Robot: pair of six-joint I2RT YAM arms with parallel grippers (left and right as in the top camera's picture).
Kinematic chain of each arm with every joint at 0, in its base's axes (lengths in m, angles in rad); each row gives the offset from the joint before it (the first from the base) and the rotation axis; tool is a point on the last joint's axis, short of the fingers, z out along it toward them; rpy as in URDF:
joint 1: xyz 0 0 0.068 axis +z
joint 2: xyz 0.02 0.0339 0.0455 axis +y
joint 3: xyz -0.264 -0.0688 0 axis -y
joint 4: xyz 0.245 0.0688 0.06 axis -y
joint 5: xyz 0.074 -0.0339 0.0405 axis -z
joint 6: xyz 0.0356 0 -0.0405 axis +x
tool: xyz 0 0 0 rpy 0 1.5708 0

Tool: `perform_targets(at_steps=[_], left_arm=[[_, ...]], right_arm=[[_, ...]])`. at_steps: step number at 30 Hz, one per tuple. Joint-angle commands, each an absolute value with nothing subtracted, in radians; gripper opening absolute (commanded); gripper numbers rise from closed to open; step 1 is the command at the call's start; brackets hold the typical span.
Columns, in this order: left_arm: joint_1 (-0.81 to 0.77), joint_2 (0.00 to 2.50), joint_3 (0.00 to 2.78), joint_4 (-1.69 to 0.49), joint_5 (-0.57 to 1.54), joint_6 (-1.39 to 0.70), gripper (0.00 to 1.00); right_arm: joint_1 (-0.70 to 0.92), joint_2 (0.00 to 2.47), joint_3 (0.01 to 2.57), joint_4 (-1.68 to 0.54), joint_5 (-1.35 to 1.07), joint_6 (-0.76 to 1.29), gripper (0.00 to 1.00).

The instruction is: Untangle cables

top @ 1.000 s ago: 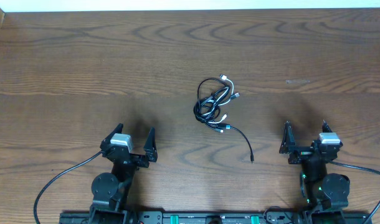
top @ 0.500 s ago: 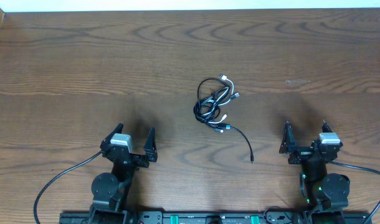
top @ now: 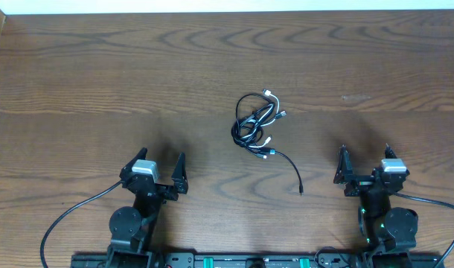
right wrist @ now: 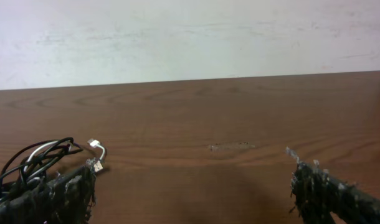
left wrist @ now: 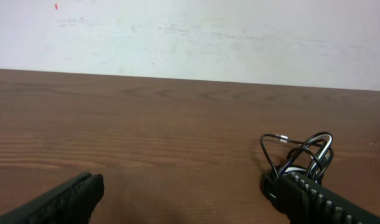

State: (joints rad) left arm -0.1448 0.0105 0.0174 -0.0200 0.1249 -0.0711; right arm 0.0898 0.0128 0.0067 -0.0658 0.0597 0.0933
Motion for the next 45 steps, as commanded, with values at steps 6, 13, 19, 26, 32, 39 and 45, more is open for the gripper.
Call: perform_targets(at_steps=[6,13,19,26,32,39,45], left_arm=[[-0.139,0.006,0.004,-0.053,0.067,-0.057,0.93],[-0.139,0.008,0.023,-0.059,0.060,-0.057,0.93],[-0.139,0.020,0.036,-0.075,0.059,-0.057,0.93],[-0.139,0.054,0.051,-0.075,0.059,-0.057,0.93],[-0.139,0.080,0.094,-0.075,0.059,-0.057,0.93],[-0.139,0.154,0.199,-0.090,0.059,-0.056,0.93],[-0.140,0.261,0.329,-0.158,0.061,-0.054,0.93]], right_arm=[[0.084,0.012,0.006,-0.070,0.061,0.077,0.99],[0.084,0.012,0.006,-0.070,0.061,0.077,0.99],[0.084,0.012,0.006,-0.070,0.061,0.077,0.99],[0.084,0.012,0.006,-0.070,0.061,0.077,0.99],[0.084,0.012,0.006,-0.070,0.061,0.077,0.99],[0.084,0.012,0.006,-0.070,0.061,0.077,0.99],[0.084,0.012,0.006,-0.070,0.061,0.077,0.99]])
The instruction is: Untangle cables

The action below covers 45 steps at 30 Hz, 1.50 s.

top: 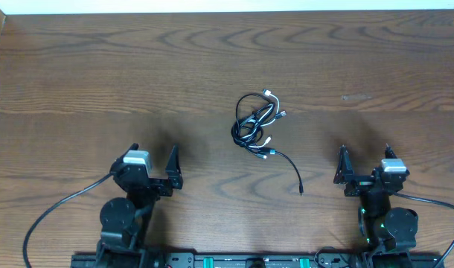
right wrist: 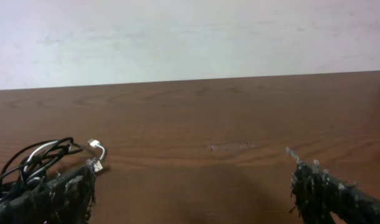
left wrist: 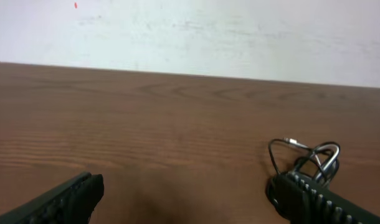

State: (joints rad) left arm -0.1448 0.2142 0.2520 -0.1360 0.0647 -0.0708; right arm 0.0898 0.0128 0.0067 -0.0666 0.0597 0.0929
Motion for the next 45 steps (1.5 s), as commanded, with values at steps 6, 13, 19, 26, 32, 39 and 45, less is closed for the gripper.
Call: perform_targets(at_steps=[6,13,19,26,32,39,45], left_arm=[[-0.140,0.393,0.489,-0.282,0.064,-0.053,0.93],[-0.141,0.592,0.687,-0.434,0.098,-0.041,0.93],[-0.142,0.762,0.862,-0.568,0.118,-0.041,0.93],[-0.167,0.957,1.028,-0.691,0.132,-0.042,0.93],[-0.231,1.133,1.160,-0.779,0.131,-0.043,0.93],[-0.275,1.334,1.318,-0.896,0.132,-0.089,0.93],[-0.289,1.452,1.409,-0.992,0.160,-0.089,0.93]], right_arm=[[0.084,0.012,0.006,-0.070,0.061,0.077,0.99],[0.084,0.012,0.006,-0.070,0.061,0.077,0.99],[0.084,0.012,0.006,-0.070,0.061,0.077,0.99],[0.084,0.012,0.006,-0.070,0.061,0.077,0.99],[0.084,0.012,0.006,-0.070,0.061,0.076,0.99],[0.084,0.012,0.006,-0.070,0.061,0.077,0.99],[0.084,0.012,0.006,-0.070,0.061,0.077,0.99]])
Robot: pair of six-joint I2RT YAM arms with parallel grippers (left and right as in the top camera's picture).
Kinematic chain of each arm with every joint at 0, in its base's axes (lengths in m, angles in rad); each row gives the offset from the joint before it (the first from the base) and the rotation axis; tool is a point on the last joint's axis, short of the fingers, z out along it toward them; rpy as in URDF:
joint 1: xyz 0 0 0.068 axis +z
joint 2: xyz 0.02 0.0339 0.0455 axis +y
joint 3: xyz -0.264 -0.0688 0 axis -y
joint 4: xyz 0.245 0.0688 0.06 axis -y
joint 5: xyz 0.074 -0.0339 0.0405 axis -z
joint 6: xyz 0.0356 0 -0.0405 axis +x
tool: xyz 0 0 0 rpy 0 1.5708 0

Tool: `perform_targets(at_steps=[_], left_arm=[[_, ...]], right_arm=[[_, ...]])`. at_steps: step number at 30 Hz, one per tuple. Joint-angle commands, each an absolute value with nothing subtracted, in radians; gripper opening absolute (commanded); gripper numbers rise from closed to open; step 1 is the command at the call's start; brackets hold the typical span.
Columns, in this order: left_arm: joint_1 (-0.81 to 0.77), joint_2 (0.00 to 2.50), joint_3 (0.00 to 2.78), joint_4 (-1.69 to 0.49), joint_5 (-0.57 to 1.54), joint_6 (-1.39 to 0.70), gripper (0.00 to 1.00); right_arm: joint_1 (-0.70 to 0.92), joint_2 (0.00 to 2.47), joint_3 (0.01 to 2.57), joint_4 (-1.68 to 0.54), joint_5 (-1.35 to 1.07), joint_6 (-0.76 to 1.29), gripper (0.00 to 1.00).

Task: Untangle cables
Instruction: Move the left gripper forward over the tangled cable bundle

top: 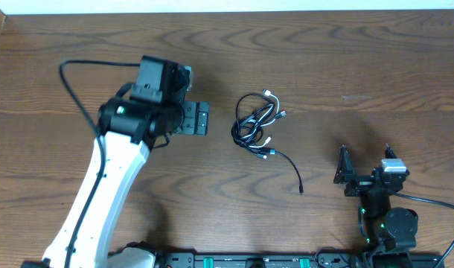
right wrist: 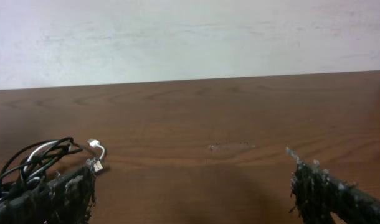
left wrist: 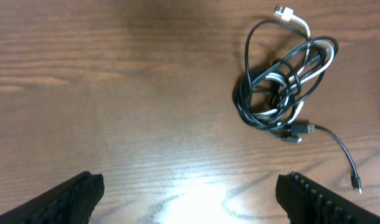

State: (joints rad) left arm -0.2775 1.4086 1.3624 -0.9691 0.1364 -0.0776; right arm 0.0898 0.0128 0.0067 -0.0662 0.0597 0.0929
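A tangle of black and white cables (top: 255, 125) lies on the brown table, right of its centre. One black tail (top: 294, 173) trails out toward the near right. The left wrist view looks straight down on the cable bundle (left wrist: 283, 87), with white plugs showing. My left gripper (top: 191, 119) hangs open above the table just left of the bundle, and its fingers (left wrist: 78, 193) are spread wide with nothing between them. My right gripper (top: 365, 160) rests open at the near right edge, with the bundle (right wrist: 34, 158) far to its left.
The wooden table (top: 376, 67) runs back to a white wall (right wrist: 190, 37). A faint scuff (right wrist: 230, 147) marks the wood ahead of the right gripper. The arms' bases and black cords sit along the near edge.
My left arm has gone from its rest spot at the near left to a raised, downward-pointing pose just left of the cable bundle. The right arm and the cables have not moved.
Both arms rested open at the near edge with the tangled cables lying in the middle. The left gripper then turned slightly at its base. Now it hangs open beside the bundle, looking down on it. The bundle keeps the same shape throughout.
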Motion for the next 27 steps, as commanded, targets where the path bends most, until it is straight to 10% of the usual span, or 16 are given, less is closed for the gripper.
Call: perform_targets(at_steps=[1,27], left_arm=[[-0.293,1.465,1.409,-0.991,0.170,-0.088,0.93],[-0.300,1.506,1.409,-0.986,0.177,-0.092,0.93]], right_arm=[[0.084,0.012,0.006,-0.070,0.061,0.077,0.99],[0.084,0.012,0.006,-0.070,0.061,0.077,0.99]])
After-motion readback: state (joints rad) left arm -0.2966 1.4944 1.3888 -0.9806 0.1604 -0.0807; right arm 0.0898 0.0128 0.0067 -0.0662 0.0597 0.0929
